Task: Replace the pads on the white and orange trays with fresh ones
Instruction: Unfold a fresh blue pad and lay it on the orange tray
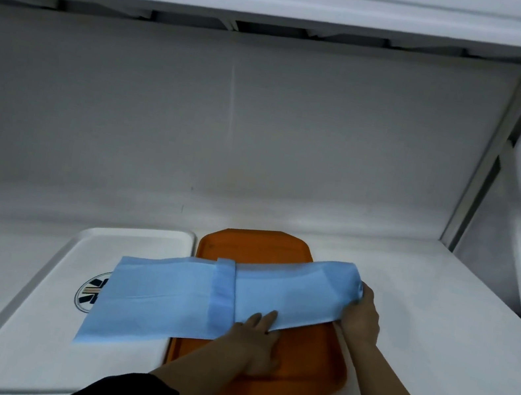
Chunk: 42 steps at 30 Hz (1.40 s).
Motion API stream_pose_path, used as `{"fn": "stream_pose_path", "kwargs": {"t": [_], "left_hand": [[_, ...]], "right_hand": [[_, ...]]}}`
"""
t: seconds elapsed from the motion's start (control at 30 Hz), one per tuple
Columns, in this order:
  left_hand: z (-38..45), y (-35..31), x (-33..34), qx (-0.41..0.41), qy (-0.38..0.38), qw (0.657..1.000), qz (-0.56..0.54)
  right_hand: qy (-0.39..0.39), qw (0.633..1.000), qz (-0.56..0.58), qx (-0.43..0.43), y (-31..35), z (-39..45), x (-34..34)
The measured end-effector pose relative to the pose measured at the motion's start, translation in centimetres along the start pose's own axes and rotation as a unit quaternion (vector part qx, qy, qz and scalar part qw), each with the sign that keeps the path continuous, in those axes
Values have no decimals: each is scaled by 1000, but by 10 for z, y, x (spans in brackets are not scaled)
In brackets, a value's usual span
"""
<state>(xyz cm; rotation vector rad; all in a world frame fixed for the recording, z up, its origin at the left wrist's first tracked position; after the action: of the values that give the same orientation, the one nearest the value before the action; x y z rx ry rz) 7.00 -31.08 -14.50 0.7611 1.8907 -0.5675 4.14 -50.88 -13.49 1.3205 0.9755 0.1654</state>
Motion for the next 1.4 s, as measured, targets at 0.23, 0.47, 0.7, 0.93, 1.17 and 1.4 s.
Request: {"fn": "stream_pose_path", "kwargs": {"t": [0.23, 0.47, 0.7, 0.93, 1.17, 1.4], "left_hand": [[-12, -7, -11, 32, 25, 994, -97], [-28, 17, -25, -23, 8, 997, -78], [-62, 62, -38, -71, -41, 992, -98], [-81, 109, -23, -107, -38, 987, -116], [-81, 140, -5, -118, -37, 984, -125], [-74, 150, 11, -104, -21, 985, -133]], "right_hand": [[20, 991, -102, 89, -10, -10, 4], [0, 973, -229, 7, 26, -25, 1], [141, 962, -222, -77, 73, -58, 51], [241, 921, -283, -119, 92, -101, 122], [245, 902, -335, -124, 92, -119, 169], [197, 860, -429, -193, 79, -127, 182]]}}
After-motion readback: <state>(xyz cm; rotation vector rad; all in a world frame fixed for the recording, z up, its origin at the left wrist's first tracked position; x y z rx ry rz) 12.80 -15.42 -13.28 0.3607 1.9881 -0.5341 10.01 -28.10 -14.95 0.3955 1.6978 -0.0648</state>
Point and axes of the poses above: each hand's wrist, its own z-axis towards the middle knuckle, its own x-axis out of the palm, y = z × x, the point moved 4 cm from there along z, towards the middle knuckle, and after that the axes turned 1 degree about x, right-handed, at the moved point
